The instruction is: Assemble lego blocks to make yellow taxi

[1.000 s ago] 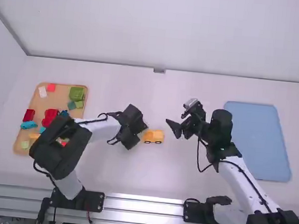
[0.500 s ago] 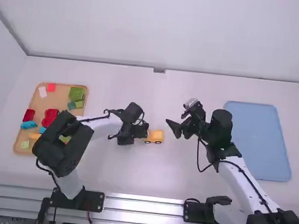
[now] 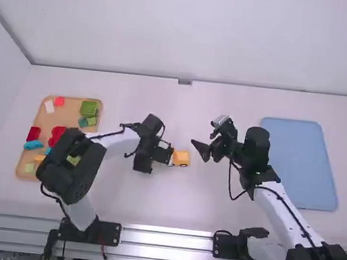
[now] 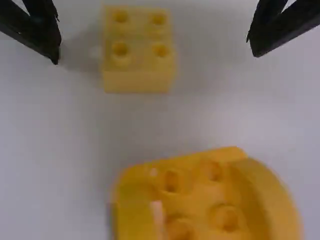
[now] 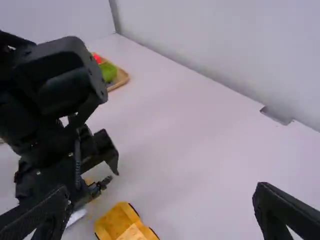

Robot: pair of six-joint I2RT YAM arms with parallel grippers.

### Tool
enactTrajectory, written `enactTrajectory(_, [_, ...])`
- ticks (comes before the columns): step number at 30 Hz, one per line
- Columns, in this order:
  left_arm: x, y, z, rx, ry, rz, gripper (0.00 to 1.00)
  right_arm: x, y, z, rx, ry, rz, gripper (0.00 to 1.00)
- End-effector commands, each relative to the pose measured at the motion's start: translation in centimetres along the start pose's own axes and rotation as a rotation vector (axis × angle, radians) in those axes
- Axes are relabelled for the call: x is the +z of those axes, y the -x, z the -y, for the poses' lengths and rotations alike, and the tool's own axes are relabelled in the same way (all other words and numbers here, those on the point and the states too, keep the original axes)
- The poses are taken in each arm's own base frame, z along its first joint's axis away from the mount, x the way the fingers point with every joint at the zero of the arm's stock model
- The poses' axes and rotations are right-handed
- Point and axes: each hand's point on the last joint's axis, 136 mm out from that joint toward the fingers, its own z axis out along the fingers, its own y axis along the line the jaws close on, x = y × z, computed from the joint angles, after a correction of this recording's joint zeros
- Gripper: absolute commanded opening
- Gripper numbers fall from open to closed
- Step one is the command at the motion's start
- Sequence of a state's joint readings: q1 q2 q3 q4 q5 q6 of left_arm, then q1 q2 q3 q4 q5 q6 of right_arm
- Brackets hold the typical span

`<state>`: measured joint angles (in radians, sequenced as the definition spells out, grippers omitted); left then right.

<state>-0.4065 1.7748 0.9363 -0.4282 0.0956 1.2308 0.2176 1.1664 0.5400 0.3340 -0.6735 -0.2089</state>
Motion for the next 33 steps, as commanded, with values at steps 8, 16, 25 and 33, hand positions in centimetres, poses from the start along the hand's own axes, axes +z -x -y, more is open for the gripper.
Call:
enactTrajectory(8, [-9.2,3.5,-1.2,-0.047,-0.001,0.793,0.99,-0.4,0.6,-0.1,-0.007,-0.002,0.013,0.98])
enactTrajectory(16, [-5.5,1.3,0.1,-0.203,0.044,0.872,0.99,-0.4,0.6,0.0,-0.017,-0.006,0.012,0.98])
enactTrajectory(25, [-2.1,0.1,0.1,-0.296,0.057,0.875,0.99,-0.3,-0.5,-0.6,-0.067,0.021,-0.024,0.98])
enactTrajectory(33, [-0.4,-0.1,1.1,-0.201,0.002,0.865,0.96,-0.3,-0.5,-0.6,-0.065,0.023,-0.027,0.98])
